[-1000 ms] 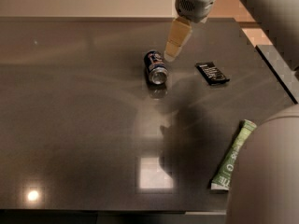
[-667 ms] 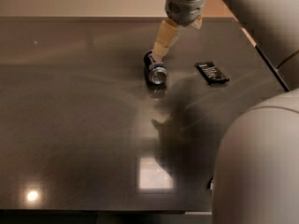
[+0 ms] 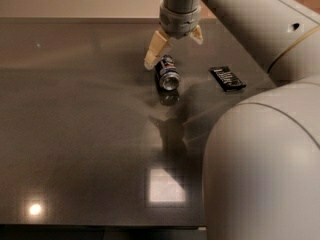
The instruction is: Place pepsi can upright
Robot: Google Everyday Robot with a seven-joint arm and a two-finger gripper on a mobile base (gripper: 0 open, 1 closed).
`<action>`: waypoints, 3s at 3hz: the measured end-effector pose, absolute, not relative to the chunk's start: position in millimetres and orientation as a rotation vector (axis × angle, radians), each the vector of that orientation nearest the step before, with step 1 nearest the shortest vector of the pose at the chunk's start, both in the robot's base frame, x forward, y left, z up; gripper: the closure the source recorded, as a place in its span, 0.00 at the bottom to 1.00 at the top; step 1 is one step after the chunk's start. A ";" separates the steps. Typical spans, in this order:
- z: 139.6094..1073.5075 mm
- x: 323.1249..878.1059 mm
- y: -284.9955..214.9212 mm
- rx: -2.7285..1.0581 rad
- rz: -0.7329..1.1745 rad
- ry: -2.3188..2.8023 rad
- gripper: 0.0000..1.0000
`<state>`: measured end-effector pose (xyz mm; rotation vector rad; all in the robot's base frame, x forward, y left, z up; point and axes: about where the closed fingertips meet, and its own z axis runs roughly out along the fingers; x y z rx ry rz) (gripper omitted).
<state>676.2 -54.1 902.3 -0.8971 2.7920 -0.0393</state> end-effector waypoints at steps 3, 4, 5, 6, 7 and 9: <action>859.9 707.5 -44.4 -0.658 -0.132 2.904 0.00; 852.5 714.4 -38.5 -0.665 -0.117 2.918 0.00; 846.2 719.0 -34.2 -0.665 -0.094 2.928 0.17; 842.8 720.7 -31.7 -0.664 -0.068 2.934 0.41; 848.6 719.1 -27.7 -0.688 -0.037 2.915 0.65; 894.5 702.0 -14.1 -0.922 0.114 2.707 1.00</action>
Offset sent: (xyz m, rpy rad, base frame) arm 0.0237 0.0046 -0.0411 -0.0842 0.0520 -0.2201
